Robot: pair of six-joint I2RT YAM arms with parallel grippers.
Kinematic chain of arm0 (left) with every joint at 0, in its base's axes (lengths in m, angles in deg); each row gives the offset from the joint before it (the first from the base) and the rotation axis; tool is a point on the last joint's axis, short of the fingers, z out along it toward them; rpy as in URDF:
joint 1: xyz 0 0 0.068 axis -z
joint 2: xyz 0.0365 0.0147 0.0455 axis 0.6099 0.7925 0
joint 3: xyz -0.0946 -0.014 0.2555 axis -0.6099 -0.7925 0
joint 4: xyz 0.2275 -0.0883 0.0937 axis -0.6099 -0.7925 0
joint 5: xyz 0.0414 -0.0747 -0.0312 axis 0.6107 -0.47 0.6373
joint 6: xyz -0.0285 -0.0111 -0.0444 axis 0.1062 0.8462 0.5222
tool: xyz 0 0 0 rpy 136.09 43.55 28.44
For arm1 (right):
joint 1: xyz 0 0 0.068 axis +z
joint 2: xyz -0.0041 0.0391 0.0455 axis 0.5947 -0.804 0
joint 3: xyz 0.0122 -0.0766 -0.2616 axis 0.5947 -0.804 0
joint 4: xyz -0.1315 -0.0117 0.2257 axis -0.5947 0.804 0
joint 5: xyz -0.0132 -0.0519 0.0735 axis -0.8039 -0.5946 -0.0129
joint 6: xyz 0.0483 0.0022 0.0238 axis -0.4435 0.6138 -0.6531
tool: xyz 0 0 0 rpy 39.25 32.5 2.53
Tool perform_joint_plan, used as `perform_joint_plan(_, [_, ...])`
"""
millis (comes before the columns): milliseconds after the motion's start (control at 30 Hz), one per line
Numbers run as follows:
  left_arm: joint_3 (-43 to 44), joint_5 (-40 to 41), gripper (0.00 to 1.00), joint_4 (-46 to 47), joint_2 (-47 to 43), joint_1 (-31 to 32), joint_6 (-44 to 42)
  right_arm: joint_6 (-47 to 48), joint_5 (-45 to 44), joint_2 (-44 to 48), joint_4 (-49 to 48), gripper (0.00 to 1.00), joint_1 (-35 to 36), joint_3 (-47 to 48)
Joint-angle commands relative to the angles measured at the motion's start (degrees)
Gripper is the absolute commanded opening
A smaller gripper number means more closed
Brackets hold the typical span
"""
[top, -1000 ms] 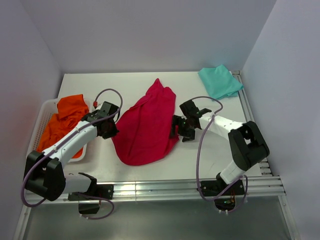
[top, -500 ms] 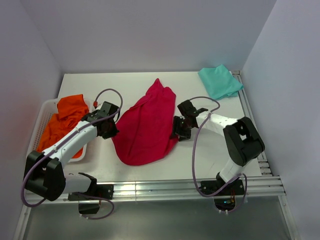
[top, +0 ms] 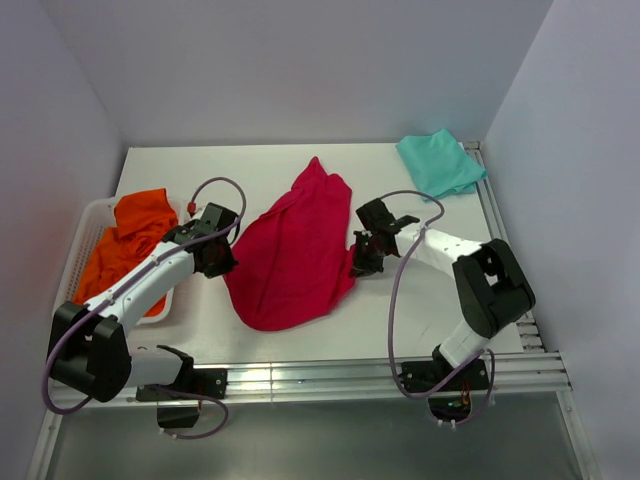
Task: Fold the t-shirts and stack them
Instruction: Flatten the tshirt out
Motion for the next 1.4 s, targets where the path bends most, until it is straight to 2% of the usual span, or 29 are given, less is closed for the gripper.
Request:
perform_joint_plan(0, [1.5, 0.9, 0.00, -0.5, -1.3, 0.1, -1.1, 0.0, -3.2, 5.5, 2.1, 0.00, 0.4, 1.0])
perform_joint_plan(200, [8.1, 4.3, 0.00, -6.4, -5.9, 0.1, -0.4, 1.9, -8.6, 15.0, 10.8, 0.00, 0.3, 5.9])
perform_joint_plan(433, [27.6, 10.2, 0.00, -17.1, -10.6, 0.2, 0.2, 4.2, -20.4, 30.1, 28.1, 0.00, -0.2, 22.3])
perform_joint_plan(700, [49.0, 14.6, 0.00, -23.5, -14.3, 0.2, -1.4, 2.7, -32.1, 41.5, 39.9, 0.00, -0.5, 35.8])
perform_joint_plan(867, [58.7, 13.0, 0.00, -24.8, -16.8, 0.1, -4.1, 1.9, -35.3, 48.9, 44.2, 0.00, -0.5, 42.8])
perform_joint_plan(1033, [69.7, 7.2, 0.00, -27.1, -18.2, 0.1, -5.2, 3.8, -35.0, 53.7, 45.6, 0.00, -0.5, 53.0])
perform_joint_plan(1100, [72.2, 5.1, 0.00, -26.8, -19.1, 0.1, -5.1, 5.3, -34.1, 53.9, 46.2, 0.00, -0.6, 57.0])
perform_joint_plan(1233, [76.1, -2.5, 0.00, -24.4, -20.7, 0.1, -3.9, 9.1, -30.9, 51.4, 47.0, 0.00, -0.7, 71.1])
perform_joint_plan(1367, [80.7, -5.9, 0.00, -22.1, -19.5, -0.2, -4.1, 10.8, -27.4, 47.5, 45.4, 0.00, -0.9, 77.7])
